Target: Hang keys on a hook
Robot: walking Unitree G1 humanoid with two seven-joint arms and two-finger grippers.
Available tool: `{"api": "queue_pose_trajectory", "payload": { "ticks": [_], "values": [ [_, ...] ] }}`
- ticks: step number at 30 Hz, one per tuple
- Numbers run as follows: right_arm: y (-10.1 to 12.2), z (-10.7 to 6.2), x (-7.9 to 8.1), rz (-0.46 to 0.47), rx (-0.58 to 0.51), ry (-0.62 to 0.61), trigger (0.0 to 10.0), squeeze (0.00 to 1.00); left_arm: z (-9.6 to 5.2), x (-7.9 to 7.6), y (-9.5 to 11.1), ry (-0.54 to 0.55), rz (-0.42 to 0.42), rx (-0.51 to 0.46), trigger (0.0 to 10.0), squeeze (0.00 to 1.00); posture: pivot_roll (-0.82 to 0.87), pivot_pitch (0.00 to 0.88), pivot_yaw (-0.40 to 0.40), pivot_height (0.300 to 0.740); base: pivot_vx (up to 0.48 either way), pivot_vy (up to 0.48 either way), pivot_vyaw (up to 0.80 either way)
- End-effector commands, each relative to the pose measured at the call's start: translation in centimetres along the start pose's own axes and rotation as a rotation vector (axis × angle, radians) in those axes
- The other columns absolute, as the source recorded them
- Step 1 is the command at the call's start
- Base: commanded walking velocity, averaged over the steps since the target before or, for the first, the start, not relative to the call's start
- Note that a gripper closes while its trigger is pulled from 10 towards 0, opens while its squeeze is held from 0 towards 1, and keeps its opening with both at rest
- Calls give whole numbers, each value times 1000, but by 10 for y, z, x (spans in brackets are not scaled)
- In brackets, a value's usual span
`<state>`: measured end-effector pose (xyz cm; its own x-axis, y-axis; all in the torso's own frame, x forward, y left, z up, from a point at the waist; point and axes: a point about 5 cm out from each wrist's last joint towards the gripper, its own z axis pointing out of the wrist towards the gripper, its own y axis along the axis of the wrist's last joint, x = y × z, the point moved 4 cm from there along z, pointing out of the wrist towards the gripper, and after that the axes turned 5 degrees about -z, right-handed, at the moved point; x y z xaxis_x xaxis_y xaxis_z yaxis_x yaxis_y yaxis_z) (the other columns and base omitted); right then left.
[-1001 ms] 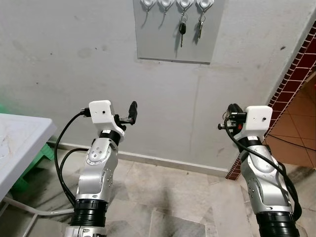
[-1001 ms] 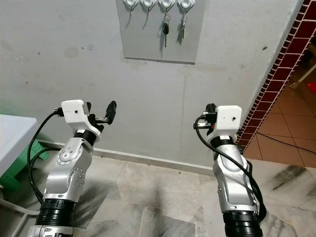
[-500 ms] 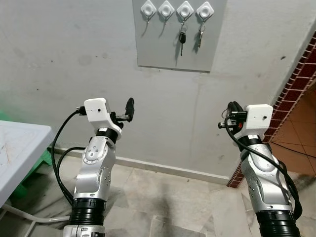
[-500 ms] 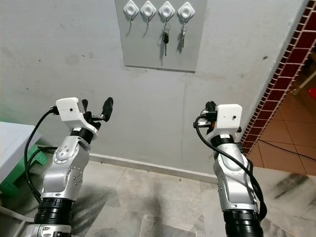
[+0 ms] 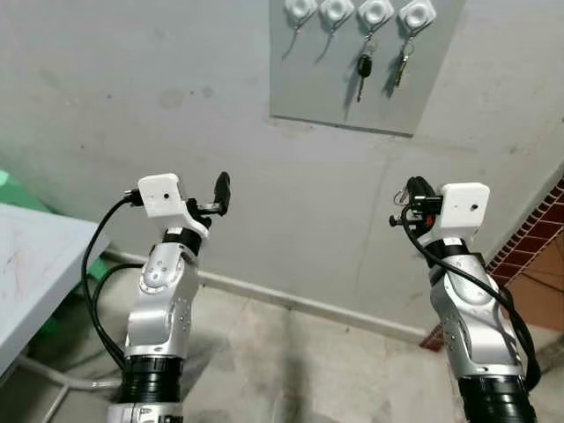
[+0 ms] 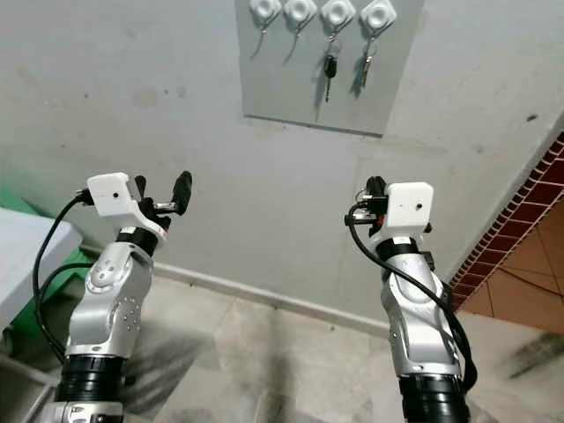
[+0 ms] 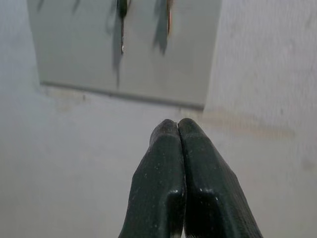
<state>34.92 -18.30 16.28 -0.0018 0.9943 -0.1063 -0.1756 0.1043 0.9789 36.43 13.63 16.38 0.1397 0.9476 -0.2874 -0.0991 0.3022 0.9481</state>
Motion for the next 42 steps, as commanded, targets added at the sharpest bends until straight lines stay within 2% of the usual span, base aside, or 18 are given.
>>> {"api": "queue_pose_trajectory", "payload": {
  "ticks": [1,29,42],
  "values": [
    [8,1,4,3,-26,9,10000,0,1,5,6,10,17,-15,10000,0,-22,0,-5,740,382,0,0],
    [9,0,6,-11,-19,37,10000,0,-3,3,3,22,8,-14,10000,0,-23,0,-23,740,385,0,0],
    [10,-1,4,-10,-15,30,10000,0,-4,1,-4,23,5,16,10000,0,-25,2,-23,740,40,0,0]
  ]
}}
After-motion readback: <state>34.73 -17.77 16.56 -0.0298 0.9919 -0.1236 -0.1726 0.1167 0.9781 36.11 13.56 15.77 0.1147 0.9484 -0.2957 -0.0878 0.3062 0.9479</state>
